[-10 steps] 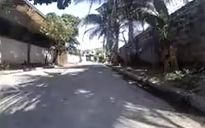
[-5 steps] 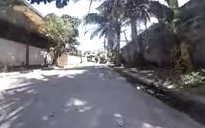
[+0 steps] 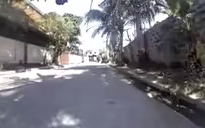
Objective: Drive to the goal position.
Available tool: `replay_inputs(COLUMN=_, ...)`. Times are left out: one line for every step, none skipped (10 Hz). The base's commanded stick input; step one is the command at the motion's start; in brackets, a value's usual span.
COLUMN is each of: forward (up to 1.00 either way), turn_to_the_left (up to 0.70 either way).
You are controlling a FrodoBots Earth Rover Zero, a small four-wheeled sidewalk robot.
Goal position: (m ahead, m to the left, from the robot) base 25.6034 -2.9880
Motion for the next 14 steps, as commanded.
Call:
replay_inputs(forward=1.0, turn_to_the_left=0.0)
replay_inputs(forward=1.0, turn_to_the_left=0.0)
replay_inputs(forward=1.0, turn_to_the_left=0.0)
replay_inputs(forward=1.0, turn_to_the_left=0.0)
replay_inputs(forward=1.0, turn_to_the_left=0.0)
replay_inputs(forward=1.0, turn_to_the_left=0.0)
replay_inputs(forward=1.0, turn_to_the_left=0.0)
replay_inputs(forward=1.0, turn_to_the_left=0.0)
replay_inputs(forward=1.0, turn_to_the_left=0.0)
replay_inputs(forward=1.0, turn_to_the_left=0.0)
replay_inputs(forward=1.0, turn_to_the_left=0.0)
replay_inputs(forward=1.0, turn_to_the_left=0.0)
replay_inputs(forward=1.0, turn_to_the_left=0.0)
replay_inputs(forward=1.0, turn_to_the_left=0.0)
